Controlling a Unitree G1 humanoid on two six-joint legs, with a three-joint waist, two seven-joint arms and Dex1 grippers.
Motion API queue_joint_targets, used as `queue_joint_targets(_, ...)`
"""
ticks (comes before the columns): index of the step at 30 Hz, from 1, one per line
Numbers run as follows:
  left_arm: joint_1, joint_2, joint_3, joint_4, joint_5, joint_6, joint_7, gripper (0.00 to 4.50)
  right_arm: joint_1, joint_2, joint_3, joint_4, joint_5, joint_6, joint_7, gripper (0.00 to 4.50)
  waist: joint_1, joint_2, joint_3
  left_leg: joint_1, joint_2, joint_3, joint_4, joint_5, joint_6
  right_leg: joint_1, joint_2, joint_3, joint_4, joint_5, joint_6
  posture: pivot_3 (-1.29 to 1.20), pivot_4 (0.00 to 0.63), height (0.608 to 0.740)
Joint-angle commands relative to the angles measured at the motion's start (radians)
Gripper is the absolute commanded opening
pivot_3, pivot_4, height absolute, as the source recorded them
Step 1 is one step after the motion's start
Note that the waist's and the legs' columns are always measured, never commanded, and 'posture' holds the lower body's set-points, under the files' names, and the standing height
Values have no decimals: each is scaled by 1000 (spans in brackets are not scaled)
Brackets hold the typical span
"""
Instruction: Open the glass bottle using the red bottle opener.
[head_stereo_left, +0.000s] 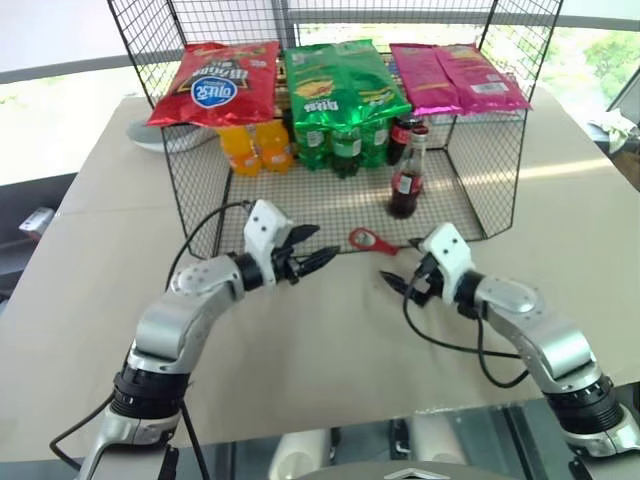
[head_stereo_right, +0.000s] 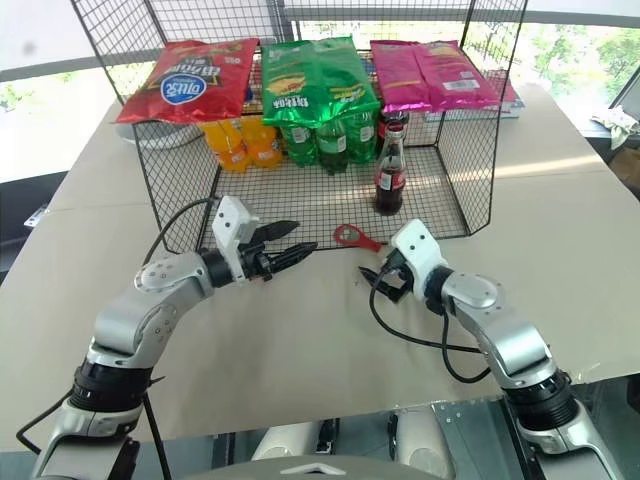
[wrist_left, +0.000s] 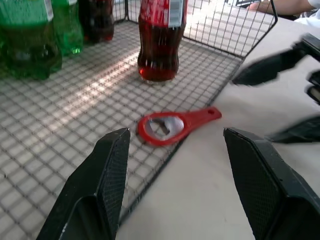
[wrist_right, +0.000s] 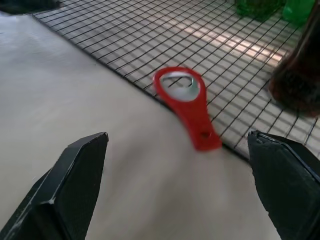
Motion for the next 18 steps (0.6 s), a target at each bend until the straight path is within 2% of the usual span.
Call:
queue_joint_targets(1, 41, 23, 43, -73, -11, -1, -7, 3056, -48, 45, 22, 59, -47, -33, -12, 4500, 1, 0, 0, 0, 0, 0, 0, 0, 0, 0, 0, 0, 0, 0, 0, 0, 150, 740)
queue_joint_targets(8, 112, 33, 86, -126, -20, 22, 13, 3056, -96, 113, -11, 109, 57, 111, 75, 4500, 2, 0, 0, 0, 0, -1, 0, 0, 0, 0, -1, 0, 0, 0, 0, 0, 150, 740)
queue_joint_targets(15, 133, 16, 101, -140, -25, 50, 42, 3056, -83, 99, -49, -41, 289, 253, 251, 4500, 3, 1, 0, 0, 0, -1, 0, 0, 0, 0, -1, -1, 0, 0, 0, 0, 150, 740)
queue_joint_targets(18, 121, -9, 97, -125, -40, 71, 55, 3056, -74, 102, -91, -58, 302, 240, 222, 4500, 3, 0, 0, 0, 0, -1, 0, 0, 0, 0, -2, -1, 0, 0, 0, 0, 150, 740)
